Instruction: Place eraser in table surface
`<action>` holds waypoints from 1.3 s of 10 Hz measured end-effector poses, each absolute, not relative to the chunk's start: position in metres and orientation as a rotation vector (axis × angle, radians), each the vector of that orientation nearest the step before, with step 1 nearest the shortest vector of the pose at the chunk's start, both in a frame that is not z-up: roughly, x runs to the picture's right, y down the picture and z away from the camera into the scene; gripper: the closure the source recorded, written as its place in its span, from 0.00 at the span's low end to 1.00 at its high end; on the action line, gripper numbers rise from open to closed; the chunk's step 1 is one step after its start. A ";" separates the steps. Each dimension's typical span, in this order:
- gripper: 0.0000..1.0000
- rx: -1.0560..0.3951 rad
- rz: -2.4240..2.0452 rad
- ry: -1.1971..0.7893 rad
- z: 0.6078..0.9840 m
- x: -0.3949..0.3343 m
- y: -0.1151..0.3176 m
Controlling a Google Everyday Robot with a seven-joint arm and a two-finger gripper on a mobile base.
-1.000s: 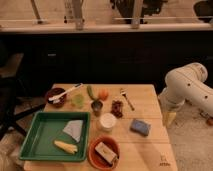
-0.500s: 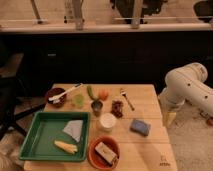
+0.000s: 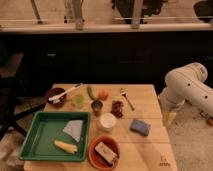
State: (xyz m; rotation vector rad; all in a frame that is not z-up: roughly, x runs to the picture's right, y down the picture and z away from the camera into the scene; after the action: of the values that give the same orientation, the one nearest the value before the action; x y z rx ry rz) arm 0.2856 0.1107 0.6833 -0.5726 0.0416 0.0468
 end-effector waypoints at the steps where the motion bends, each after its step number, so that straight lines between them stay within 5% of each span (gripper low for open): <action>1: 0.20 -0.573 0.047 0.042 0.683 0.286 0.111; 13: 0.20 -0.601 0.350 0.073 0.666 0.296 0.115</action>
State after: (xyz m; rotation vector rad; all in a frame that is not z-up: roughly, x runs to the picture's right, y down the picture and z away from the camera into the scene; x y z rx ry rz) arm 0.2956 0.1147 0.6663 -0.6007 0.0727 0.3502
